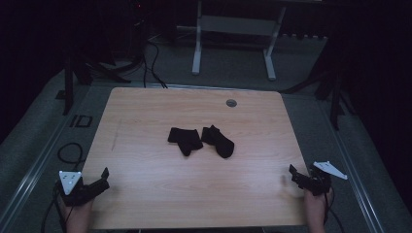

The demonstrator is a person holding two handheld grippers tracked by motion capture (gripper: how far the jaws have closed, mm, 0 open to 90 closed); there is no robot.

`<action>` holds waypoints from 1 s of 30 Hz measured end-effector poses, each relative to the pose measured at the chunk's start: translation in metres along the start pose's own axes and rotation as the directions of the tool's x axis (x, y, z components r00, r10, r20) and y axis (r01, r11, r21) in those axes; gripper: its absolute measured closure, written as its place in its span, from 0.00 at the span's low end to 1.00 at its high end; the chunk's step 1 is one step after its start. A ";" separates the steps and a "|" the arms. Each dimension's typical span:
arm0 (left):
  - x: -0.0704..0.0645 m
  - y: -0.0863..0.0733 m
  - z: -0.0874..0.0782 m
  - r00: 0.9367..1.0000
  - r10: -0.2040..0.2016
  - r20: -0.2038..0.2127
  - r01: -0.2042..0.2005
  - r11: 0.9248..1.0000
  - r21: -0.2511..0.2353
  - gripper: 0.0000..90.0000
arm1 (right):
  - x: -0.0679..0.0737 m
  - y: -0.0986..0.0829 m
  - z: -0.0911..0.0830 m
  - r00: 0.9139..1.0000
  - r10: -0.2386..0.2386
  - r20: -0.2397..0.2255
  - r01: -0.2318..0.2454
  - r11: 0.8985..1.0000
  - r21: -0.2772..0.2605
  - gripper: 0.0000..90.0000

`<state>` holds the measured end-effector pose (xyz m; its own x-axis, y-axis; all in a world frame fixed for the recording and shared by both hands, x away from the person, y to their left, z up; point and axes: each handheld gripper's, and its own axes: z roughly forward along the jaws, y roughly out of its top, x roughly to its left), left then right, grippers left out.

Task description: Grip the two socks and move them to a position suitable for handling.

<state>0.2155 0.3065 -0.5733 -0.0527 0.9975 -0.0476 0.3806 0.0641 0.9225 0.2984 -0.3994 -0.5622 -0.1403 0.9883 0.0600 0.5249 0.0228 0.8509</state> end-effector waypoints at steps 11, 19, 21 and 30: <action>0.011 0.003 -0.002 0.999 -0.027 0.041 0.021 0.991 0.130 0.00 | 0.000 0.001 0.000 0.997 -0.041 -0.063 0.045 0.997 0.060 0.16; -0.004 0.015 0.006 0.985 -0.026 0.170 -0.011 0.977 0.211 0.00 | 0.008 0.015 -0.004 0.980 -0.078 -0.184 0.092 0.994 0.067 0.15; -0.012 0.019 0.011 0.983 0.012 0.183 -0.056 0.970 0.235 0.00 | 0.011 0.019 -0.002 0.976 -0.079 -0.203 0.099 0.991 0.089 0.15; -0.041 0.040 0.035 0.959 0.055 0.278 -0.133 0.954 0.269 0.00 | 0.031 0.034 0.009 0.959 -0.122 -0.256 0.153 0.983 0.101 0.16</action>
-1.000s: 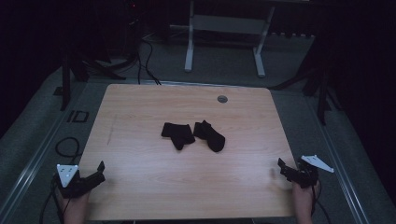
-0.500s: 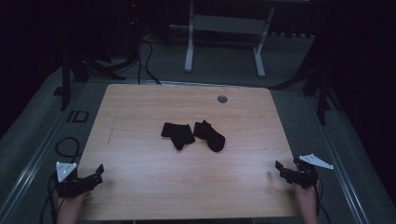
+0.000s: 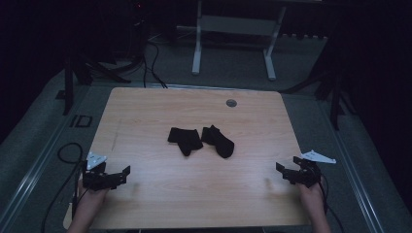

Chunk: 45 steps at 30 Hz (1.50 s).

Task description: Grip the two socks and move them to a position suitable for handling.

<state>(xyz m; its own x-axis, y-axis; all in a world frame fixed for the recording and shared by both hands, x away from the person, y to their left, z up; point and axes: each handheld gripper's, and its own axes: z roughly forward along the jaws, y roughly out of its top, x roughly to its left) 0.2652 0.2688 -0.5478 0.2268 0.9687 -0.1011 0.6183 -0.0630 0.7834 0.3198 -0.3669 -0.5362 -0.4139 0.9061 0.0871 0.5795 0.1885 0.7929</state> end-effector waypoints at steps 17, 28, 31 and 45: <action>-0.035 0.044 0.040 0.989 0.095 0.114 -0.100 0.994 0.042 0.00 | 0.028 0.023 0.030 0.990 -0.072 -0.121 0.080 0.995 0.062 0.16; -0.067 0.068 0.069 0.971 0.151 0.184 -0.162 0.986 0.047 0.00 | 0.042 0.038 0.050 0.980 -0.077 -0.186 0.095 0.991 0.090 0.15; -0.075 0.071 0.076 0.967 0.170 0.190 -0.182 0.982 0.048 0.00 | 0.047 0.040 0.056 0.975 -0.085 -0.207 0.107 0.990 0.097 0.15; -0.110 0.096 0.104 0.947 0.201 0.251 -0.228 0.970 0.082 0.01 | 0.059 0.058 0.086 0.959 -0.075 -0.273 0.114 0.985 0.128 0.15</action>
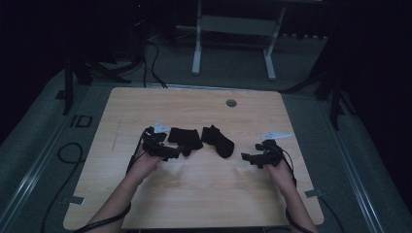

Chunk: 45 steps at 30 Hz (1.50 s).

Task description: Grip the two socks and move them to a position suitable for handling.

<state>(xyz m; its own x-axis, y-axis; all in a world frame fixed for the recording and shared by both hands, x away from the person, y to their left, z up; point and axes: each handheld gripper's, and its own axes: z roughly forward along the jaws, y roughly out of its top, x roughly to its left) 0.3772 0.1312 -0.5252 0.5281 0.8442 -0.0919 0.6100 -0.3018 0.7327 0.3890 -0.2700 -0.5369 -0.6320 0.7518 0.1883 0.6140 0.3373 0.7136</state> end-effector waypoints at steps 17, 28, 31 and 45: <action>-0.037 0.061 0.053 0.998 0.053 0.032 -0.055 0.998 0.034 0.20 | 0.009 0.029 0.032 0.999 -0.034 -0.011 0.034 0.999 0.030 0.22; -0.039 0.075 0.089 0.999 0.050 0.005 -0.051 0.992 0.111 0.52 | 0.012 0.037 0.054 0.998 -0.063 0.003 0.063 0.996 0.070 0.47; -0.039 0.074 0.094 0.999 0.048 0.013 -0.050 0.993 0.111 0.58 | 0.013 0.037 0.058 0.998 -0.062 0.008 0.061 0.995 0.083 0.48; -0.054 0.071 0.123 0.989 0.127 0.074 -0.138 0.973 0.184 0.62 | 0.023 0.035 0.069 0.985 -0.159 0.071 0.150 0.982 0.113 0.85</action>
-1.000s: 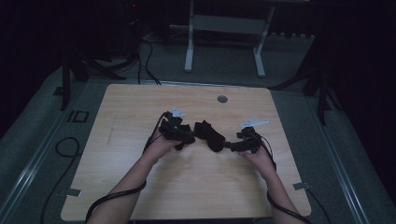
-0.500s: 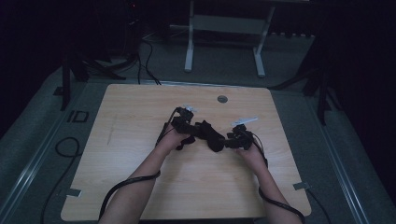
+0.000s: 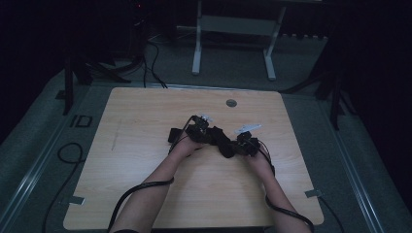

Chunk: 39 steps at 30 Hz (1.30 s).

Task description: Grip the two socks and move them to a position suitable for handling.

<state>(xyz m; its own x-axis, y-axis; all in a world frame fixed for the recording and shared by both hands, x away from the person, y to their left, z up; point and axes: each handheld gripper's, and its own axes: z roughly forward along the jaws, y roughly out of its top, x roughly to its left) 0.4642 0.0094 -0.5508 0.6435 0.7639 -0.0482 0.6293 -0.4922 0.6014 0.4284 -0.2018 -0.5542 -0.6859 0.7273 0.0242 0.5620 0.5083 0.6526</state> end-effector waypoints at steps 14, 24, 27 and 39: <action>-0.019 0.015 -0.003 0.999 0.041 0.004 -0.041 0.999 -0.010 0.95 | -0.001 0.000 -0.005 1.000 0.011 0.012 -0.011 1.000 -0.001 0.96; -0.013 0.022 -0.042 1.000 0.026 0.003 -0.025 0.997 -0.075 0.96 | -0.009 0.007 -0.039 1.000 0.027 0.009 -0.026 0.997 -0.071 0.96; -0.015 0.021 -0.049 0.999 0.032 0.012 -0.031 0.996 -0.081 0.96 | -0.011 0.009 -0.048 0.999 0.034 0.004 -0.033 0.996 -0.086 0.96; -0.026 0.004 -0.088 0.998 0.051 0.038 -0.047 0.993 -0.104 0.96 | -0.006 0.003 -0.069 0.997 0.017 -0.069 -0.023 0.995 -0.095 0.96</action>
<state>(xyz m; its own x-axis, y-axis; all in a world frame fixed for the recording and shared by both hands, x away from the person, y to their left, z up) 0.4114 0.0239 -0.4766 0.6912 0.7211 -0.0477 0.5494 -0.4814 0.6830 0.4022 -0.2369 -0.5002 -0.7065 0.7023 0.0870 0.5311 0.4449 0.7211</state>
